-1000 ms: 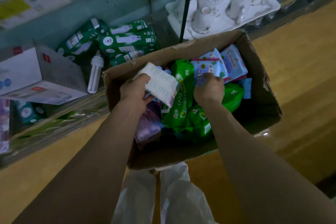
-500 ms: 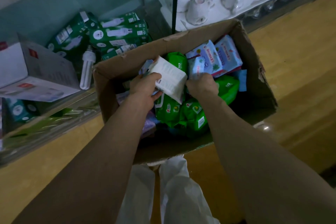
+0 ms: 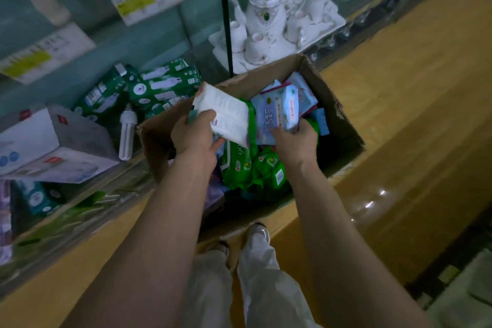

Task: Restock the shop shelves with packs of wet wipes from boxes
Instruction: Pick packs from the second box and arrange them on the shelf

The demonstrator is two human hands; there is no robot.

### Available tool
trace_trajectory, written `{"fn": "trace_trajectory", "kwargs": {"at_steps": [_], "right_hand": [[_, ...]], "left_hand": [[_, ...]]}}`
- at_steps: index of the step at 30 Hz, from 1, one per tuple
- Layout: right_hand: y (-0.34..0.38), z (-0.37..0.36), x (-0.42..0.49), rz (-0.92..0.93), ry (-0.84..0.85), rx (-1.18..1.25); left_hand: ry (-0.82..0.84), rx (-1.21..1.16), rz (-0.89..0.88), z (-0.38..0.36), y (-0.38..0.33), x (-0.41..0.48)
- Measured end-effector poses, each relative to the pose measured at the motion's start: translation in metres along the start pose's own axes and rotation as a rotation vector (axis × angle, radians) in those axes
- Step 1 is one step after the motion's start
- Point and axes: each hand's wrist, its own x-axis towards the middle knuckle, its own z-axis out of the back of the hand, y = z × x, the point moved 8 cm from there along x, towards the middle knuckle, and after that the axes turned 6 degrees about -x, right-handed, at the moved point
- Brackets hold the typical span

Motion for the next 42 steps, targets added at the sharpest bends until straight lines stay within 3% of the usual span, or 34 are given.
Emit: {"fn": "trace_trajectory", "kwargs": {"at_steps": [4,12,19,31,42], "right_hand": [[0.013,0.021,-0.046,0.048,-0.110,0.109],[0.041,0.070,-0.133,0.132,-0.302,0.399],[0.024,0.149,-0.198,0.124,-0.515,0.629],[-0.068,0.324,-0.323,0.142,-0.942,0.856],[-0.202,0.483,-0.470,0.115,-1.230,0.987]], "left_hand": [[0.014,-0.039,-0.015,0.007,-0.003,-0.029],[0.291,0.000,-0.031,-0.012,-0.022,-0.105],[0.518,0.100,0.070,-0.044,0.007,-0.178],[0.932,0.359,0.231,-0.098,0.143,-0.374],[1.205,0.588,0.494,-0.068,0.318,-0.593]]}}
